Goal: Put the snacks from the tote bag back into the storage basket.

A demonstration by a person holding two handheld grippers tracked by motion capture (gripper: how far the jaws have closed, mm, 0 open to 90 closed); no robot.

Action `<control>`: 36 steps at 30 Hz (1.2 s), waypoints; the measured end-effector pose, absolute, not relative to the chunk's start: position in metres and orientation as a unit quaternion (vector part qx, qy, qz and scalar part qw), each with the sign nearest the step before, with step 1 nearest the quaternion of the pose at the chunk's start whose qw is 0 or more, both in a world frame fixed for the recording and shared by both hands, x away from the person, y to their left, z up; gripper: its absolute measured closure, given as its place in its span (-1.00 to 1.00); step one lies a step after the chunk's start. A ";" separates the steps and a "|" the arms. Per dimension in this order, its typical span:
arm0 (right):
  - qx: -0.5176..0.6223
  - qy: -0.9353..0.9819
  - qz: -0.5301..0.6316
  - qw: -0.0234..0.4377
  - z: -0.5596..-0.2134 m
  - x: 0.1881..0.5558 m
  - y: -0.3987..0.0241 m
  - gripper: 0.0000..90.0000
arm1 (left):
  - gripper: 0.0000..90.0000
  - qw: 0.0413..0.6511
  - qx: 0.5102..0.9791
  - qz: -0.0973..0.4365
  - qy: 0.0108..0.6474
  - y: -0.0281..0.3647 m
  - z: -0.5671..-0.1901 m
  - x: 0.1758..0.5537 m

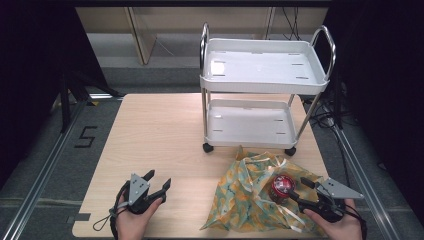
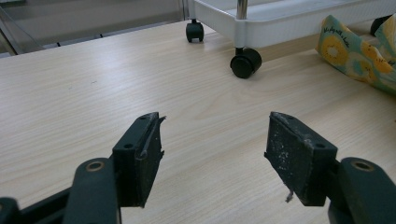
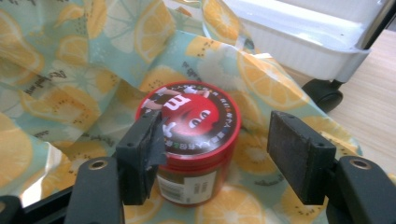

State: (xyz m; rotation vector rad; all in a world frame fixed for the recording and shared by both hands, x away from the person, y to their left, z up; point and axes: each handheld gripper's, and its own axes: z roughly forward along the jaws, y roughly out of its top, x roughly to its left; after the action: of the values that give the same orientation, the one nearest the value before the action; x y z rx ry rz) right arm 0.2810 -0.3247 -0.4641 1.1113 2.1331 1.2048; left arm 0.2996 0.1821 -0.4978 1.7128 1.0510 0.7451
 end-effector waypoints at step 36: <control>0.393 0.839 0.339 0.162 -0.452 0.308 -0.304 -0.52 | -0.22 0.483 0.699 0.305 0.431 0.183 -0.496 0.299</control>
State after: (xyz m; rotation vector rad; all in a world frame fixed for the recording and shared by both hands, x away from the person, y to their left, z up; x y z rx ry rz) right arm 0.3081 -0.3042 -0.4520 1.1220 2.3944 0.9665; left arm 0.2991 0.1828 -0.4957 1.7027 1.0505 0.7427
